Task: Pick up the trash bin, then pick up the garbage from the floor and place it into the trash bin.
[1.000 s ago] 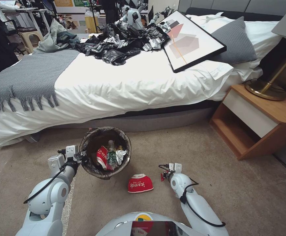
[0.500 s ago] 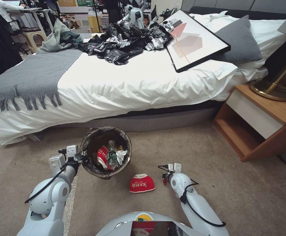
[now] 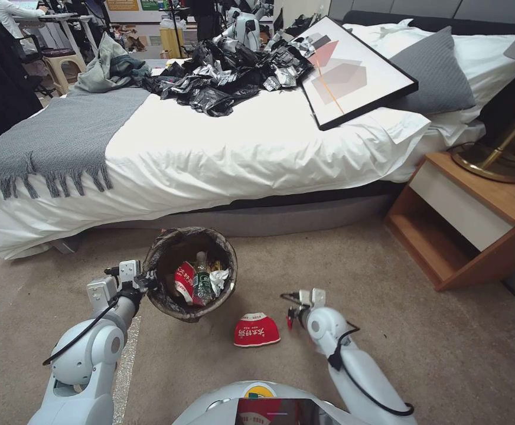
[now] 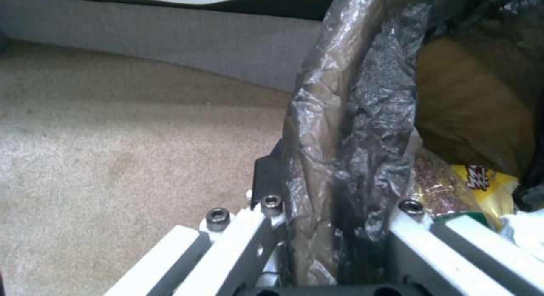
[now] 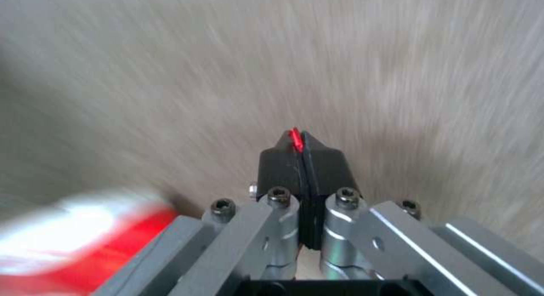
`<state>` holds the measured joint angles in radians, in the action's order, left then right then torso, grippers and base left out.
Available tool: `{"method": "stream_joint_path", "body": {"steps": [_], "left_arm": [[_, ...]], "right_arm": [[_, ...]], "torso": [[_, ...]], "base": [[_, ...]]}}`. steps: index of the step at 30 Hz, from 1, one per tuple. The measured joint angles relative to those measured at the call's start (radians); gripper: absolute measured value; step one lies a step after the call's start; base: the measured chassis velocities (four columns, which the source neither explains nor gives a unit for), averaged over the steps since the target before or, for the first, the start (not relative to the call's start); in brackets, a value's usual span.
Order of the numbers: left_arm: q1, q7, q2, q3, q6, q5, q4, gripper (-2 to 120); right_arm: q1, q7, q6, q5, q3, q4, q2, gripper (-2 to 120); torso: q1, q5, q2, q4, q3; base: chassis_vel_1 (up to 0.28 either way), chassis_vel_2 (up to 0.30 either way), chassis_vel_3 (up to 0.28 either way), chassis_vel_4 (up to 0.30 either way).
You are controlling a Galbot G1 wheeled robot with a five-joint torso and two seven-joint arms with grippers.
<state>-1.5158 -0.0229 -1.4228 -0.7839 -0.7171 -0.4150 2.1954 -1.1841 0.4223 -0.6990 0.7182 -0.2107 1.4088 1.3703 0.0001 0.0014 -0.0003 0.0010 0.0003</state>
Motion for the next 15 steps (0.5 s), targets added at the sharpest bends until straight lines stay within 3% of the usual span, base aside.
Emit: {"method": "stream_joint_path", "body": {"steps": [5,8,9,10,11,12,15], "left_arm": [[0.001,0.000,0.002,-0.001,-0.001,0.000,0.000,0],[0.001,0.000,0.007,-0.003,-0.013,-0.003,0.011,0],[0.001,0.000,0.007,-0.003,-0.013,-0.003,0.011,0],[0.001,-0.006,0.011,-0.003,-0.017,-0.018,0.024,0],[0.001,-0.010,0.013,-0.002,-0.017,-0.026,0.032,0],[0.001,-0.010,0.013,-0.002,-0.017,-0.026,0.032,0],[-0.002,-0.011,0.020,0.006,-0.017,-0.029,0.047,0]], "right_arm": [[-0.008,0.019,-0.012,0.016,-0.001,0.047,-0.005,0],[-0.020,0.063,-0.039,0.095,-0.019,0.198,-0.038,0],[-0.020,0.063,-0.039,0.095,-0.019,0.198,-0.038,0],[-0.021,0.095,-0.042,0.163,-0.034,0.328,-0.068,0],[-0.016,0.112,-0.042,0.198,-0.039,0.381,-0.086,0],[-0.016,0.112,-0.042,0.198,-0.039,0.381,-0.086,0],[0.051,0.167,-0.042,0.354,-0.058,0.631,-0.281,0]], "torso": [[0.000,0.0001,0.000,-0.0006,0.000],[0.000,-0.0012,0.000,-0.0008,0.000],[0.000,-0.0012,0.000,-0.0008,0.000],[0.000,-0.0012,0.000,-0.0010,0.000],[0.000,-0.0011,0.000,-0.0010,0.000],[0.000,-0.0011,0.000,-0.0010,0.000],[0.000,-0.0013,0.000,-0.0010,0.000]], "base": [[0.000,0.000,0.000,0.000],[0.000,0.000,0.000,0.000],[0.000,0.000,0.000,0.000],[0.000,0.000,0.000,0.000],[0.000,0.000,0.000,0.000],[0.000,0.000,0.000,0.000],[0.000,0.000,0.000,0.000]]}}
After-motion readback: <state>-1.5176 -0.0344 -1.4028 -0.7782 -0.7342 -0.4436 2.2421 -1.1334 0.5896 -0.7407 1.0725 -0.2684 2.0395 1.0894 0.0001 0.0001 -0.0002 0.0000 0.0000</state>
